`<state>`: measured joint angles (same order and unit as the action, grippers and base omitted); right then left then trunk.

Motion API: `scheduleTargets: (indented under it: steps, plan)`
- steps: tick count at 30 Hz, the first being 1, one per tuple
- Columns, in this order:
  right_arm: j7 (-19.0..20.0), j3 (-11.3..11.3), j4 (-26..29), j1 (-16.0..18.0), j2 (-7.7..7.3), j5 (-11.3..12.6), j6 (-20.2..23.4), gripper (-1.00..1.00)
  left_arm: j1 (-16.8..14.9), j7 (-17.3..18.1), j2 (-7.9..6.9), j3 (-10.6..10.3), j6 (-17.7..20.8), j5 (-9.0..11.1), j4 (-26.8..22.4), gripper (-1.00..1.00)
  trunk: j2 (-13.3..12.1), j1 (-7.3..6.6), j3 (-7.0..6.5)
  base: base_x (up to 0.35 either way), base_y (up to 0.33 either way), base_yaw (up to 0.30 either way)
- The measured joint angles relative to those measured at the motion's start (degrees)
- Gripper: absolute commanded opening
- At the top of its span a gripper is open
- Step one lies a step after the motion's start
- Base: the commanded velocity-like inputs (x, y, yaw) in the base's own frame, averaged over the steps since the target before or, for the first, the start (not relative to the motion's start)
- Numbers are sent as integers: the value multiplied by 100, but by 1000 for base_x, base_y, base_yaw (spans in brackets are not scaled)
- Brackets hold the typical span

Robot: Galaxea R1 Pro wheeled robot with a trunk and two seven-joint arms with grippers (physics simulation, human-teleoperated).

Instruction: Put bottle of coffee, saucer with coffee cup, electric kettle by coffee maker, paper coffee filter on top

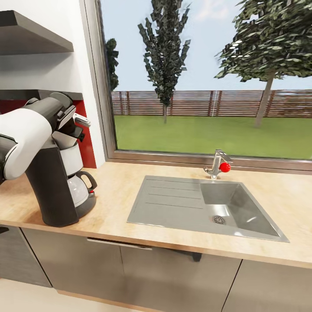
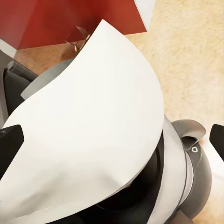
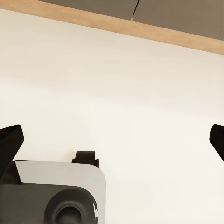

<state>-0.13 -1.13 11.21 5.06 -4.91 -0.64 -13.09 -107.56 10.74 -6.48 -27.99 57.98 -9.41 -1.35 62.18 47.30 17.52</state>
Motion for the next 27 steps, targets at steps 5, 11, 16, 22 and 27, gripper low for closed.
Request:
scheduleTargets:
  steps: [5, 11, 16, 22, 27]
  plan:
    - [-2, 0, 0, 0, 0, 0, 0, 100, 0, 0, 0, 0, 0, 0, -12, 100, 0, 0, 0, 0, 0, 0]
    - [-2, 0, 0, 0, 0, 0, 0, 100, 0, 0, 0, 0, 0, 0, -20, 100, 0, 0, 0, 0, 0, 0]
    - [-1, 0, 0, 0, 0, 0, 0, 100, 0, 0, 0, -1, 0, -1, -19, 100, -79, -43, -35, 0, 0, 0]
    - [-2, 0, 0, 0, 0, 0, 0, 100, 0, 0, 0, -1, 0, -1, -20, 100, -320, -175, -143, 0, 0, 0]
    - [-1, 0, 0, 0, 0, 0, 0, 100, 0, 0, 0, 0, 0, 0, -20, 100, -482, -264, -216, 0, 0, 0]
